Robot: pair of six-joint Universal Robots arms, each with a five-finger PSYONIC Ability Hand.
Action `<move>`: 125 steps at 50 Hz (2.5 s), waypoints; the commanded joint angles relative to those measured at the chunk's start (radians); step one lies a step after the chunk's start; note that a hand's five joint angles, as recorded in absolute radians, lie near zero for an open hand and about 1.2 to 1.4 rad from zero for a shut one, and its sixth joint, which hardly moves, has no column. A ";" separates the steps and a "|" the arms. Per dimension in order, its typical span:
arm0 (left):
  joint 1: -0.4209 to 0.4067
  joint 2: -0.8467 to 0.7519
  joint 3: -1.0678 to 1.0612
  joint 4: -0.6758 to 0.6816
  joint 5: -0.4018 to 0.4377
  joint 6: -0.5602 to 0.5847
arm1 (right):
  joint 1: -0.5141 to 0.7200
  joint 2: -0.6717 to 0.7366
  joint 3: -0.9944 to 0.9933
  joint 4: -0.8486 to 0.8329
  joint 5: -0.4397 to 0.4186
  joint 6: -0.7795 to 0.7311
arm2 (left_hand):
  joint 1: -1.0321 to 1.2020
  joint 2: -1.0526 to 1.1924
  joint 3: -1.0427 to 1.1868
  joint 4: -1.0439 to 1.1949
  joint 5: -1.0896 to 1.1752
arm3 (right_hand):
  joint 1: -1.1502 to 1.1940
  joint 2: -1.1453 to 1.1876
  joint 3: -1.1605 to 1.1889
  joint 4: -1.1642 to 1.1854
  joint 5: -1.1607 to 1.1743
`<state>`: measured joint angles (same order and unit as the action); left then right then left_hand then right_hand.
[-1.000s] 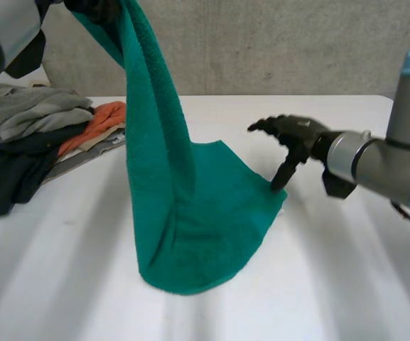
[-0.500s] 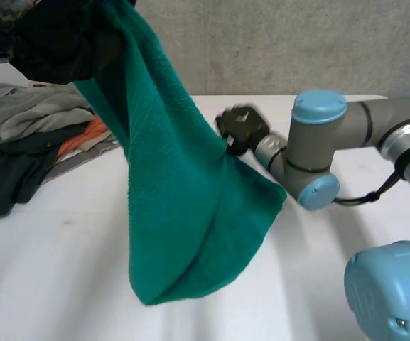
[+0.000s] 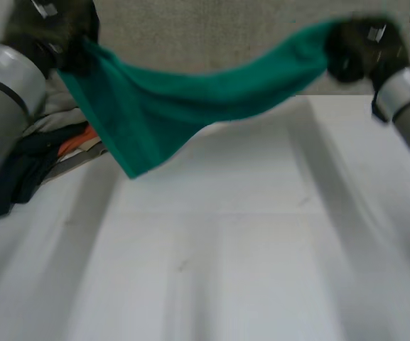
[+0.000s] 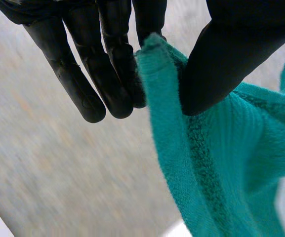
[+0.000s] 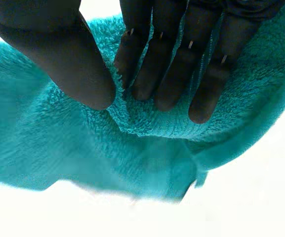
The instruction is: Fold the laundry.
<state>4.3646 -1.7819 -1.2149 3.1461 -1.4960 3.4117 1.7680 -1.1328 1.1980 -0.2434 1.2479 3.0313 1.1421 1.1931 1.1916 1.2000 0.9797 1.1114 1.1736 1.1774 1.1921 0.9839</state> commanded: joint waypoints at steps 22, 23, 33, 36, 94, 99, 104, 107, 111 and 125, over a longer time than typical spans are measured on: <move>-0.030 -0.148 -0.149 0.000 -0.026 0.014 | -0.029 0.011 0.078 0.430 -0.005 -0.411 | 0.254 0.203 0.205 0.196 0.242 | -0.799 -0.861 -0.865 -0.879 -0.846; -0.030 -0.142 -0.155 0.000 -0.026 0.014 | -0.027 0.019 0.056 0.450 0.002 -0.417 | 0.254 0.203 0.205 0.196 0.242 | -0.805 -0.867 -0.871 -0.885 -0.852; -0.022 -0.090 -0.212 0.032 -0.026 0.020 | 0.021 0.264 -0.265 0.757 0.148 -0.372 | 0.254 0.203 0.205 0.196 0.242 | -0.799 -0.861 -0.865 -0.880 -0.846; -0.022 -0.085 -0.218 0.035 -0.027 0.020 | 0.028 0.315 -0.317 0.822 0.163 -0.267 | 0.254 0.203 0.205 0.196 0.242 | -0.802 -0.864 -0.868 -0.882 -0.849; 0.032 -0.080 -0.422 -0.411 0.040 0.610 | -0.144 -0.029 0.324 0.946 0.142 -1.052 | 0.254 0.203 0.205 0.196 0.242 | 0.285 0.223 0.219 0.204 0.238; 0.018 -0.180 -0.307 -0.357 0.016 0.609 | -0.116 0.044 0.247 0.885 0.188 -1.025 | 0.254 0.203 0.205 0.196 0.242 | 0.285 0.223 0.219 0.204 0.238; -0.002 -0.273 -0.042 -0.299 -0.052 0.572 | -0.088 0.102 0.022 0.779 0.217 -0.906 | 0.254 0.203 0.205 0.196 0.242 | 0.285 0.223 0.219 0.204 0.238; -0.007 -0.301 0.142 -0.235 -0.073 0.549 | -0.065 0.131 -0.148 0.693 0.220 -0.838 | 0.254 0.203 0.205 0.196 0.242 | 0.285 0.223 0.219 0.204 0.238; 0.006 -0.303 0.346 -0.089 -0.076 0.477 | -0.050 0.142 -0.362 0.520 0.232 -0.737 | 0.254 0.203 0.205 0.196 0.242 | 0.285 0.223 0.219 0.204 0.238; 0.019 -0.290 0.499 0.138 -0.116 0.106 | -0.032 0.010 -0.247 -0.056 0.190 -0.413 | 0.254 0.203 0.205 0.196 0.242 | 0.285 0.223 0.219 0.204 0.238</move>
<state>4.3857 -2.0526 -0.7004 3.3201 -1.6080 3.5844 1.7307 -1.0848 0.8395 -0.2120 1.4735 2.5941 1.1421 1.1932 1.1922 1.2004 0.9967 1.1170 1.1726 1.1802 1.1939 1.0121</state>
